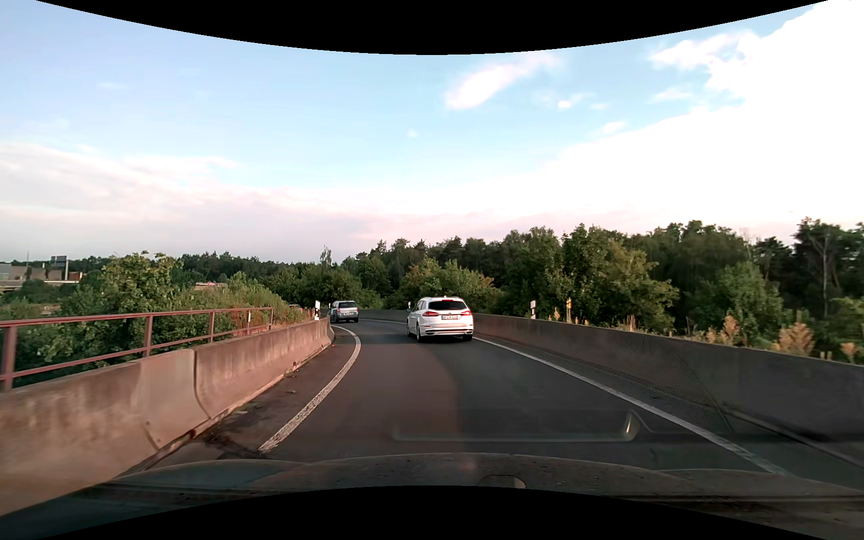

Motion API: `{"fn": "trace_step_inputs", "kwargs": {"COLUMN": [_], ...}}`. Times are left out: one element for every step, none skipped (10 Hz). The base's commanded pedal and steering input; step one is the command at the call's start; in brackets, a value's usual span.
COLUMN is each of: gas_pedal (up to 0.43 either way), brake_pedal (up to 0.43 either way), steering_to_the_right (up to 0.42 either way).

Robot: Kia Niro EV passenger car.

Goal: Follow the waypoints while adhering to traffic rules and regulations

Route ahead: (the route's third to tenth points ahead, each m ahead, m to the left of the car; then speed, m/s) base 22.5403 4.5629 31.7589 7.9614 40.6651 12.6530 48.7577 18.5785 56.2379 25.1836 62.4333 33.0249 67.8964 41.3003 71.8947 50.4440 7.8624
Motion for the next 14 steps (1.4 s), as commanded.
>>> {"fn": "trace_step_inputs", "kwargs": {"gas_pedal": [0.000, 0.000, 0.000, 0.000, 0.000, 0.000, 0.000, 0.000, 0.000, 0.000, 0.000, 0.000, 0.000, 0.000], "brake_pedal": [0.000, 0.000, 0.000, 0.000, 0.000, 0.000, 0.000, 0.000, 0.000, 0.000, 0.000, 0.000, 0.000, 0.000], "steering_to_the_right": [-0.068, -0.068, -0.067, -0.066, -0.063, -0.062, -0.063, -0.064, -0.062, -0.061, -0.062, -0.061, -0.061, -0.062]}}
